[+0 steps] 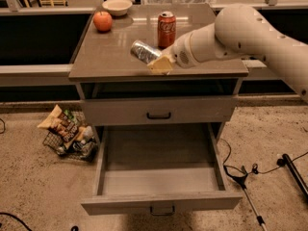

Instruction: Place redbull can into middle drawer

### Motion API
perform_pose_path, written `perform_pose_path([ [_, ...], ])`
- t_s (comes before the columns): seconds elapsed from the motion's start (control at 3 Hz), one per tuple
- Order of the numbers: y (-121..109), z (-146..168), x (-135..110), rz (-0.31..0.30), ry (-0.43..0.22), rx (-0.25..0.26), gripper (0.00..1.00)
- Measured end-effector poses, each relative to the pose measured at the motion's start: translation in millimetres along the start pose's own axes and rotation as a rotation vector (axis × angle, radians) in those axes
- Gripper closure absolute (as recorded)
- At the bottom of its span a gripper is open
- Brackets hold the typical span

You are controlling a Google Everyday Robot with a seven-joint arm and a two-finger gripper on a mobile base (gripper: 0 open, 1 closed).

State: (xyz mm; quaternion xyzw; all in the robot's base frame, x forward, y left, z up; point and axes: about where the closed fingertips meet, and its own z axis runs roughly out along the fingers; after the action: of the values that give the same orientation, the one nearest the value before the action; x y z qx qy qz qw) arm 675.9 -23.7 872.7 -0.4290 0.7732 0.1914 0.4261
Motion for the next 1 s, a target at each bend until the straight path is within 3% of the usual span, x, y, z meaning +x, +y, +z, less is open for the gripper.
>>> perform_pose_path([
  [0.33,50,5,29,-0.038,0.004,-0.101,1.00],
  [1.0,52,12,43,-0.060,0.043,-0.116,1.00],
])
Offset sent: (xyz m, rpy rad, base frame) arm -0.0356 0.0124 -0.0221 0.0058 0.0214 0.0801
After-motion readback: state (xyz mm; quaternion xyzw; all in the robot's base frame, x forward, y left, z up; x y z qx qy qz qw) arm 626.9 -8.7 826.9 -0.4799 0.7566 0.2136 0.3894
